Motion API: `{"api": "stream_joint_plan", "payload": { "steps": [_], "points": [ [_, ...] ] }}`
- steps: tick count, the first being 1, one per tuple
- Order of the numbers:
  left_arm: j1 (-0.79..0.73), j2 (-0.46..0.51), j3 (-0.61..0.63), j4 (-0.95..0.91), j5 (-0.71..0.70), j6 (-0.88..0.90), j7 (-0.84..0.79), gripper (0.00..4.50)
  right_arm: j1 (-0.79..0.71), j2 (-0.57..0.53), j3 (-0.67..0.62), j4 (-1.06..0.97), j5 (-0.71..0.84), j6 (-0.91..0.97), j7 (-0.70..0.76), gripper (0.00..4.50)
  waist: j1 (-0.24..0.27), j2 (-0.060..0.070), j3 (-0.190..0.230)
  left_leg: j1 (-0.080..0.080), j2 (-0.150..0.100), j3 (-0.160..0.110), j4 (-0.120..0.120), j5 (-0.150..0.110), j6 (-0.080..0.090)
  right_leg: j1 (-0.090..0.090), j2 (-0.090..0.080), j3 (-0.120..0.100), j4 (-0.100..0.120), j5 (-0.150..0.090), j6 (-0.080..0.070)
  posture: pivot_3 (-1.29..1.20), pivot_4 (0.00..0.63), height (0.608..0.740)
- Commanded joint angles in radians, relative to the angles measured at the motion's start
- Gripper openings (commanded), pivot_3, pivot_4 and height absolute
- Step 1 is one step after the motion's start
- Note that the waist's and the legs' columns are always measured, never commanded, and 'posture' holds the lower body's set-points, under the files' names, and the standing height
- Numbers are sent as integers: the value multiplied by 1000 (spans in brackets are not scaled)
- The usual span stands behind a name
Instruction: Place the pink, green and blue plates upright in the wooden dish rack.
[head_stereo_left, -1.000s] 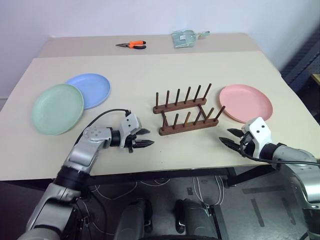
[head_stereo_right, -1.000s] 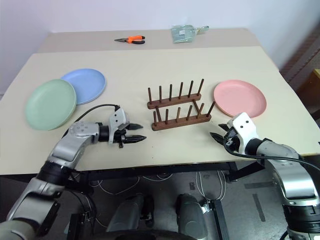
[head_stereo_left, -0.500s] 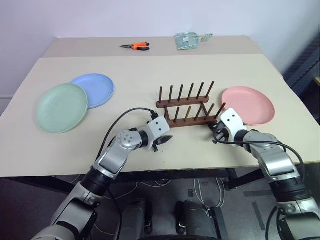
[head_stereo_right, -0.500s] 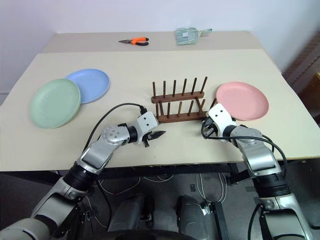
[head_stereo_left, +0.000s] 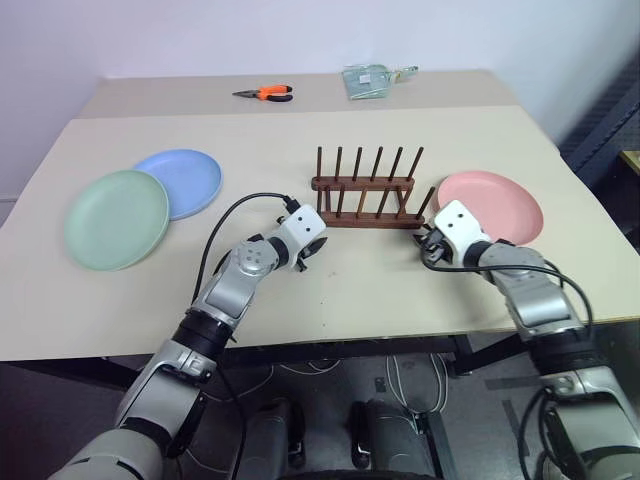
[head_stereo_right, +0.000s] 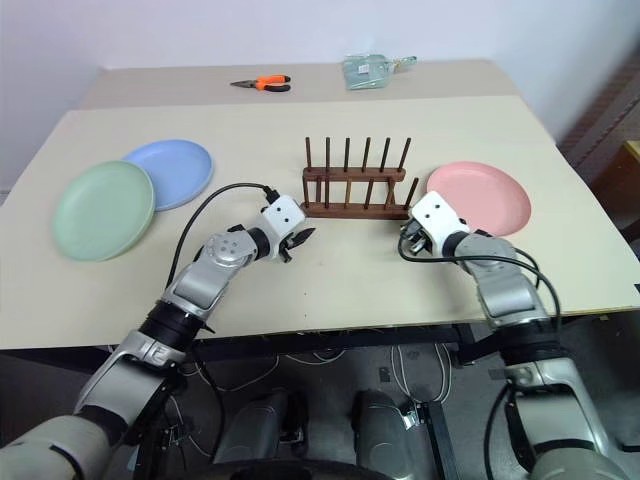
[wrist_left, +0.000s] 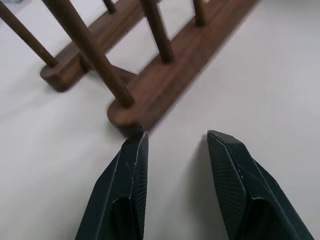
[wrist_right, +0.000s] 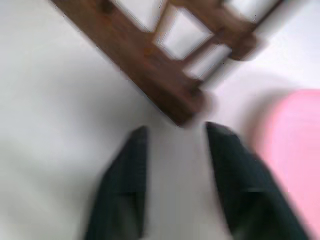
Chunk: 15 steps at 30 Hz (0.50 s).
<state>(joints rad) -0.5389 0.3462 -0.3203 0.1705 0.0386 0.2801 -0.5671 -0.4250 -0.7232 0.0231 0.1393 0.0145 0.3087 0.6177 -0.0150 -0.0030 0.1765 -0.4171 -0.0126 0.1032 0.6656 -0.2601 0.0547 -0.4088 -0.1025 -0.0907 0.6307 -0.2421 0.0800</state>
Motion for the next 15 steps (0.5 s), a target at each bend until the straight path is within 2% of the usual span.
{"api": "stream_joint_plan", "payload": {
  "steps": [1, 6, 9, 12, 14, 15],
  "points": [
    [75, 18, 19, -184, -111, 55, -125, 1887, 34, -87, -38, -28, -45, -47, 15, 3174, 3, 0, 0, 0, 0, 0, 0, 0, 0, 0, 0, 0, 0, 0, 0, 0, 150, 740],
    [115, 34, 41, -302, -168, 126, -180, 1887, 11, -76, -18, 123, -65, -85, 12, 3174, 4, 0, 0, 0, 0, 0, 1, 0, -1, 0, 0, 0, 0, 0, 0, 0, 150, 740],
    [121, 41, 52, -344, -182, 158, -183, 1887, -56, -54, -1, 284, -90, -125, -21, 3174, -2, 0, 0, 0, 0, 0, 1, 0, 0, 0, 0, 0, 0, 0, 0, 0, 150, 740],
    [126, 48, 59, -365, -187, 175, -178, 1887, -111, -41, 3, 388, -100, -156, -33, 2337, 2, 0, 0, 0, 0, 0, 1, 0, 0, 0, 0, 0, 0, 0, 0, 0, 150, 740],
    [133, 54, 61, -377, -182, 183, -167, 1887, -134, -39, 7, 429, -107, -181, -34, 1480, 5, 0, 0, -1, 0, 0, 1, 0, 0, 0, 0, 0, 0, 0, 0, 0, 150, 740],
    [139, 57, 63, -381, -181, 185, -164, 1887, -142, -39, 8, 442, -110, -194, -35, 856, 6, 0, 0, -1, 0, 0, 1, 0, 0, 0, 0, 0, -1, 0, 0, 0, 150, 740]
  ]
}}
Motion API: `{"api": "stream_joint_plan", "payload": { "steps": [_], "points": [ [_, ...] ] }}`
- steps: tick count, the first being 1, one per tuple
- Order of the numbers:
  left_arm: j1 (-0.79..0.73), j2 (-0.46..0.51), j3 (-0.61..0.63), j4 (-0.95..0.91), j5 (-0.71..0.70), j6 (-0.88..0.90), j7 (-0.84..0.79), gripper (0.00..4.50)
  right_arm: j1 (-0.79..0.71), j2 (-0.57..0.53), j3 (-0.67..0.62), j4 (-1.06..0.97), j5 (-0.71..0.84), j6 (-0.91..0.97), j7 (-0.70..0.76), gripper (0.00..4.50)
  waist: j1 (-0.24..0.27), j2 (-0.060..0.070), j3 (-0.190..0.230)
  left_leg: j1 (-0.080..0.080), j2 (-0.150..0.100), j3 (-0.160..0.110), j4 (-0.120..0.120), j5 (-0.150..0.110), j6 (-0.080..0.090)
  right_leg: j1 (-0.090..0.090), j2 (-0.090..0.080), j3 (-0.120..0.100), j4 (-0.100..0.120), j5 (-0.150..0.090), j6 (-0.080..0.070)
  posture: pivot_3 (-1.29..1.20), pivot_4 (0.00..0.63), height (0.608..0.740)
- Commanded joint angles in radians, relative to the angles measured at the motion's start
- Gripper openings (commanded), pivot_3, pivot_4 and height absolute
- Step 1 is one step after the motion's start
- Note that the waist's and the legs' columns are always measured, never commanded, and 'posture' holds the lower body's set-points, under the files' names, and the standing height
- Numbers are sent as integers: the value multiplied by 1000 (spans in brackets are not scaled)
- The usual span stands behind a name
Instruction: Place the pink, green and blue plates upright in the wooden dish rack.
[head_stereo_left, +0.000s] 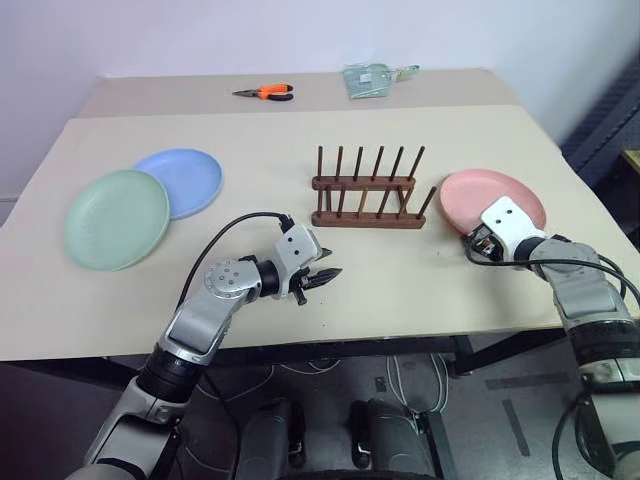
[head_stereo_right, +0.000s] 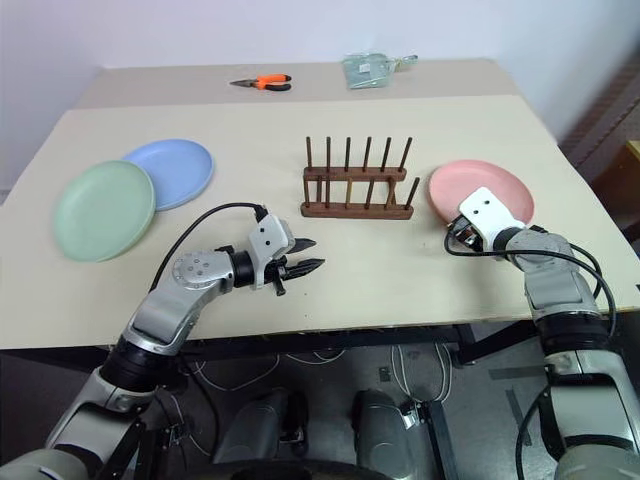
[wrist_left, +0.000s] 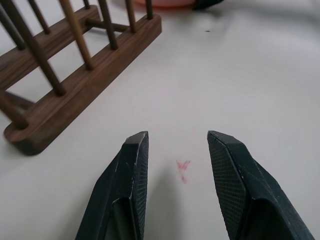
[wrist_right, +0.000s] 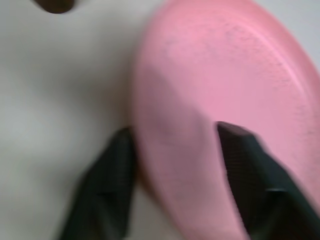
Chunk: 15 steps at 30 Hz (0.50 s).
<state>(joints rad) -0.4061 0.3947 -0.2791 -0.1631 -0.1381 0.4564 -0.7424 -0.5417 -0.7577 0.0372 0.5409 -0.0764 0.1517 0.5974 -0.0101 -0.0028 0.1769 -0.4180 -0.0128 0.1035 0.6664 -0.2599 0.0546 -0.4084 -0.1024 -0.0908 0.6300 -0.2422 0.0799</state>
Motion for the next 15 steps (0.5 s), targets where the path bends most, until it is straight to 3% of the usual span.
{"api": "stream_joint_plan", "payload": {
  "steps": [1, 2, 5, 9, 15],
  "points": [
    [12, 12, 21, -51, -3, 8, 12, 1887, -32, -5, -7, 47, -20, -50, -15, 431, 1, 0, 0, 0, 0, 0, 0, 0, 0, 0, 0, 0, 0, 0, 0, 0, 150, 740],
    [16, 17, 21, -54, -1, 6, 13, 1887, -37, -5, -10, 46, -20, -61, -17, 25, 1, 0, 0, 0, 0, 0, 0, 0, 0, 0, 0, 0, 0, 0, 0, 0, 150, 740],
    [29, 34, 25, -58, 5, 9, 20, 1887, -36, -25, -36, -38, -10, -102, -21, 25, -2, 0, 0, 0, 0, 0, 0, 0, 0, 0, 0, 0, 0, 0, 0, 0, 150, 740],
    [43, 58, 54, -59, -2, 12, 28, 1887, -64, -14, -169, -231, 151, -36, 9, 25, -4, 5, 3, -1, 0, 0, 0, 0, 0, -1, 0, 0, 1, 0, 0, 0, 150, 740],
    [54, 97, 87, -40, -15, -2, 8, 1887, -232, 79, -506, -581, 963, 645, 12, 25, -1, 5, 3, -1, 1, -1, 0, 0, -1, -2, 0, 0, 0, 0, 0, 0, 150, 740]
  ]
}}
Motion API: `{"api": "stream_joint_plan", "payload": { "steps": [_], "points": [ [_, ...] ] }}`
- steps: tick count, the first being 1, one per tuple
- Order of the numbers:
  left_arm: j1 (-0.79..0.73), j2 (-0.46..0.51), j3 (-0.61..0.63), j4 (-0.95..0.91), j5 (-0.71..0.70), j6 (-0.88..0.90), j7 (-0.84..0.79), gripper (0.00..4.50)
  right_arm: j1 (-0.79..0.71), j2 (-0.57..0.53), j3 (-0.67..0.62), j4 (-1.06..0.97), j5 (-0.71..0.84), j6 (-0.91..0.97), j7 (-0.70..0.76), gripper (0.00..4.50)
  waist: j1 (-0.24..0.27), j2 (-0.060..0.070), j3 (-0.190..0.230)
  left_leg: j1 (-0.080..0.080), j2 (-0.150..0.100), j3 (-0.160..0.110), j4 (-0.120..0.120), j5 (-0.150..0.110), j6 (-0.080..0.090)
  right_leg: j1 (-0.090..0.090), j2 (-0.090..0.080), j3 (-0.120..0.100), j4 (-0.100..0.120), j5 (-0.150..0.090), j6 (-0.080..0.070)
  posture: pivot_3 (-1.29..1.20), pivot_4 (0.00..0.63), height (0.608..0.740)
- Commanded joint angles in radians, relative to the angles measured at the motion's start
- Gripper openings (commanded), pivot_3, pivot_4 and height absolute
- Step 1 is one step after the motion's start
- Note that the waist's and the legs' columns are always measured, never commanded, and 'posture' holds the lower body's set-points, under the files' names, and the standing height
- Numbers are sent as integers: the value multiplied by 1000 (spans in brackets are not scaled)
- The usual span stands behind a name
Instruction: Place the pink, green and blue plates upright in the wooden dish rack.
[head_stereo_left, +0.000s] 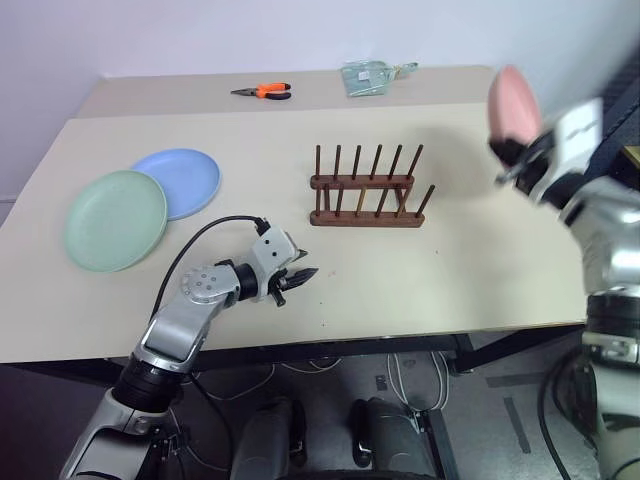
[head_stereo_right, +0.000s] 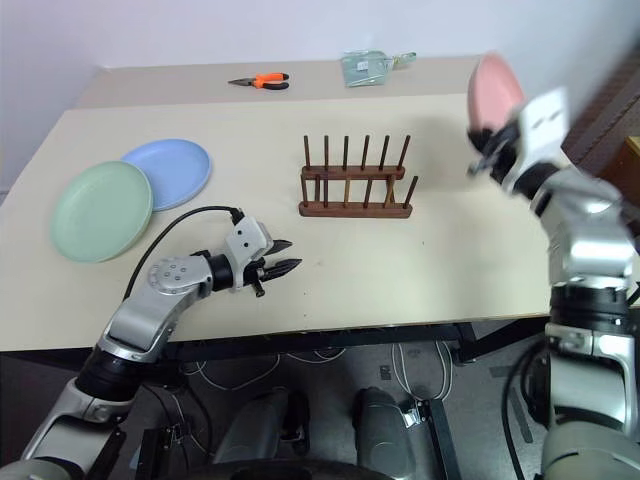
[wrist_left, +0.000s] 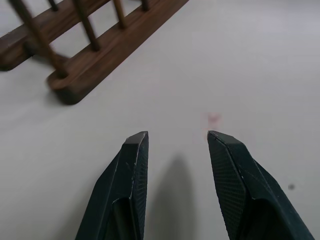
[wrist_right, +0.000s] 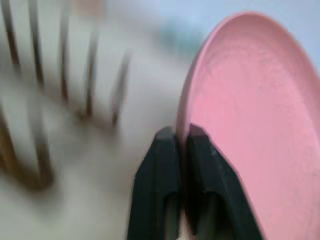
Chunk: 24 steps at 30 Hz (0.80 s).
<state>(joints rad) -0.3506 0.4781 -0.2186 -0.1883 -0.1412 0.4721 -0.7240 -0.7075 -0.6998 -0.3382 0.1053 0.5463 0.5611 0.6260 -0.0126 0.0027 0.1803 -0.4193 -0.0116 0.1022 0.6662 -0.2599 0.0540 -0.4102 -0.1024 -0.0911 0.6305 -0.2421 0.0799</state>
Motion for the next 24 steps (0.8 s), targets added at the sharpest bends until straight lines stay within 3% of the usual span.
{"api": "stream_joint_plan", "payload": {
  "steps": [1, 4, 8, 23, 24],
  "points": [
    [-4, 14, 30, -12, -13, -17, -12, 1887, -90, 42, -162, -150, 425, 297, -55, 25, 2, 0, 0, 0, 0, -1, 0, 0, 0, 0, 0, -1, -1, 0, 0, 0, 150, 740],
    [-11, 12, 32, -5, -16, -18, -15, 1887, -139, 99, -198, -142, 565, 397, -173, 25, 3, -2, -1, -1, 0, -2, -1, -2, 0, 1, -2, -2, -2, 0, 0, 0, 150, 740],
    [-12, 6, 27, -6, -13, -19, -14, 1887, -142, 126, -185, -133, 611, 440, -249, 25, 2, -1, -1, -6, -3, -2, -1, -3, 0, -4, -5, -2, -1, 0, 0, 0, 150, 740],
    [11, 12, 32, -38, -19, -1, -14, 1887, -146, 140, -137, 91, 533, 442, -274, 25, 1, -1, -1, -9, -4, 2, -1, -1, 3, -8, -4, -2, 1, 0, 0, 0, 150, 740],
    [11, 12, 32, -38, -19, 0, -13, 1887, -147, 138, -128, 95, 518, 432, -271, 336, 1, -1, -1, -9, -4, 2, -1, -1, 3, -8, -4, -2, 1, 0, 0, 0, 150, 740]
  ]
}}
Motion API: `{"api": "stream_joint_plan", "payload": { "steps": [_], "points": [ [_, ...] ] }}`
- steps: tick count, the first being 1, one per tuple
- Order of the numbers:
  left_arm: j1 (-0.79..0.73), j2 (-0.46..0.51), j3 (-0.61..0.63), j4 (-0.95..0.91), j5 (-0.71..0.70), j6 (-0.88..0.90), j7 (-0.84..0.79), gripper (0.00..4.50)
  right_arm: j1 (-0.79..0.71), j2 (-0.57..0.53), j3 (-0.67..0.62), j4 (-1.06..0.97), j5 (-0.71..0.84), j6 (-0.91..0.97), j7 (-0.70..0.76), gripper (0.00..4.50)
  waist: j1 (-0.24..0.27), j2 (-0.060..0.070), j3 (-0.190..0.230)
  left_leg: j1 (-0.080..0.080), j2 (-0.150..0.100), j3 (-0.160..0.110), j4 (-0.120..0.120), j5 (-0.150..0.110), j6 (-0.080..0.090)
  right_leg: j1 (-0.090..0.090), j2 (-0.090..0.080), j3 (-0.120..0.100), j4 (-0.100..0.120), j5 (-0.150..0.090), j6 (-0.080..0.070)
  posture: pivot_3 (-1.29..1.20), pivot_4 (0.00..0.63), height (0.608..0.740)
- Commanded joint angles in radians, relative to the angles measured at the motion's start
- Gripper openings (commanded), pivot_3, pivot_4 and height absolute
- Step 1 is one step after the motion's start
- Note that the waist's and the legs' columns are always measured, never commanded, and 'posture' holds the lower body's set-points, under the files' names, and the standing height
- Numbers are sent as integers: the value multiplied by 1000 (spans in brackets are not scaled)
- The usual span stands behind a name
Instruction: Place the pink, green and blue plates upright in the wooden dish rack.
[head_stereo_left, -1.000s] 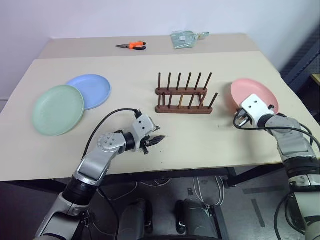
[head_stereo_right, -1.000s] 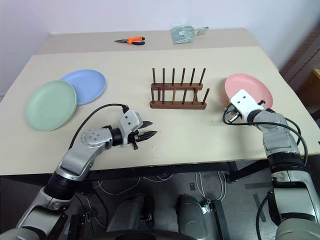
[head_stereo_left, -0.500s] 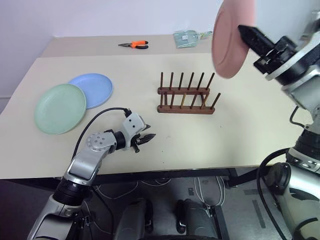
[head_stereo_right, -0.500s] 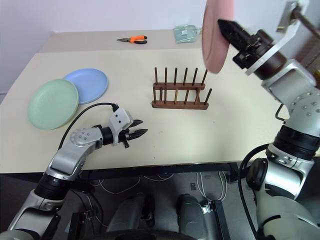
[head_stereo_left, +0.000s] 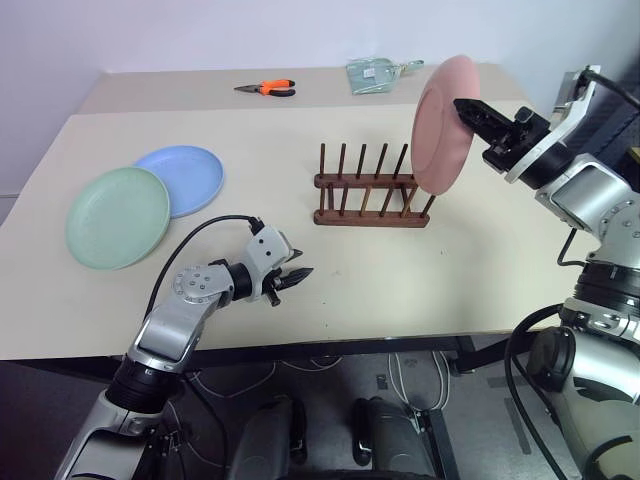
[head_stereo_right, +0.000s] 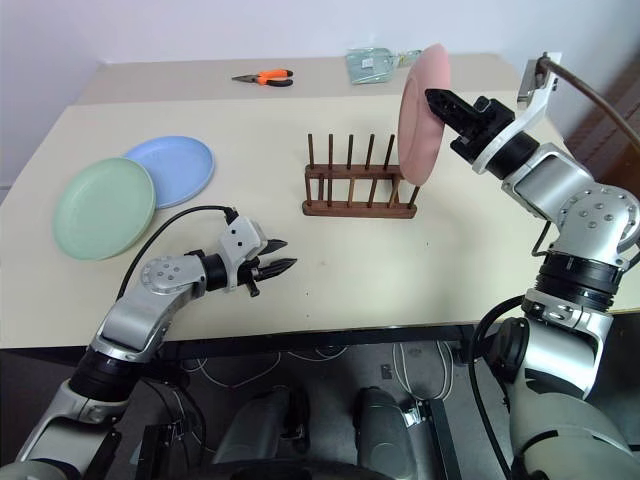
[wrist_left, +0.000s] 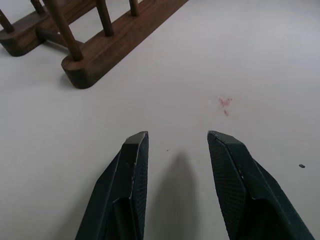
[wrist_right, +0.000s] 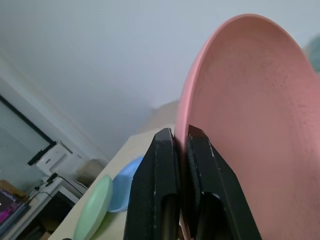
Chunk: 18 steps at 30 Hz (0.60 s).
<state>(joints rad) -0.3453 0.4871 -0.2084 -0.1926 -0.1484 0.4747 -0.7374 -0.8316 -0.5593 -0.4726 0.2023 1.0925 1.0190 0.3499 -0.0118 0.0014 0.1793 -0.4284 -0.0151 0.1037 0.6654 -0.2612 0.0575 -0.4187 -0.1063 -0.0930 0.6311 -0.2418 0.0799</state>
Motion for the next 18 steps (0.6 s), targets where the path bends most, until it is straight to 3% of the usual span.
{"api": "stream_joint_plan", "payload": {
  "steps": [1, 3, 6, 8, 9, 12, 13, 16, 18],
  "points": [
    [6, 2, 22, -35, -13, -1, 2, 1887, -24, -3, 12, -3, -41, -37, 12, 711, 0, 0, 0, 0, 0, 0, 0, 0, 0, 0, 0, 0, 0, 0, 0, 0, 150, 740],
    [8, -4, 33, -38, -33, 9, 1, 2133, -25, -8, 38, -21, -92, -85, 29, 1494, 0, 0, 0, 0, 0, 0, 0, 0, 0, 0, 0, 0, 0, 0, 0, 0, 150, 740],
    [1, -32, 75, -36, -74, 35, 26, 3188, -8, -30, 119, -83, -246, -229, 60, 2927, 0, 0, 0, 0, 0, 0, 0, 0, 0, 0, 1, 0, 0, 0, 0, 0, 150, 740],
    [-15, -58, 123, -23, -75, 33, 86, 4196, 11, -69, 177, -111, -376, -349, 84, 2946, 2, 0, 0, 0, 0, 0, 0, 0, 0, 0, 1, 0, 0, 0, 0, 0, 150, 740],
    [-22, -76, 159, -17, -82, 35, 125, 4456, 20, -88, 198, -122, -432, -403, 96, 2946, 4, 0, 0, 0, 0, 0, 0, 0, 0, 0, 1, 0, 0, 0, 1, 0, 150, 740],
    [-51, -131, 286, 8, -65, 4, 293, 4456, 37, -143, 237, -155, -568, -538, 114, 2946, 4, -1, 0, -1, 0, 0, 1, 0, 0, 0, 1, 0, 0, 0, 2, 0, 150, 740],
    [-83, -152, 357, 36, -34, 1, 415, 4456, 37, -162, 244, -176, -591, -567, 134, 2946, 3, 0, 0, -1, 0, 0, 1, 0, 0, 0, 2, 0, 0, 1, 2, 0, 150, 740],
    [-156, -168, 541, 81, 74, 45, 756, 4456, 59, -197, 277, -287, -577, -585, 254, 2946, -3, -2, 1, 0, 1, 0, 1, 1, -1, 0, 3, 0, 0, 1, 2, 0, 150, 740],
    [-180, -184, 655, 60, 86, 113, 899, 4456, 91, -207, 325, -383, -548, -566, 340, 2946, -7, -2, 1, 1, 3, 1, 0, 1, -1, 0, 4, 1, 0, 1, 2, 0, 150, 740]
  ]
}}
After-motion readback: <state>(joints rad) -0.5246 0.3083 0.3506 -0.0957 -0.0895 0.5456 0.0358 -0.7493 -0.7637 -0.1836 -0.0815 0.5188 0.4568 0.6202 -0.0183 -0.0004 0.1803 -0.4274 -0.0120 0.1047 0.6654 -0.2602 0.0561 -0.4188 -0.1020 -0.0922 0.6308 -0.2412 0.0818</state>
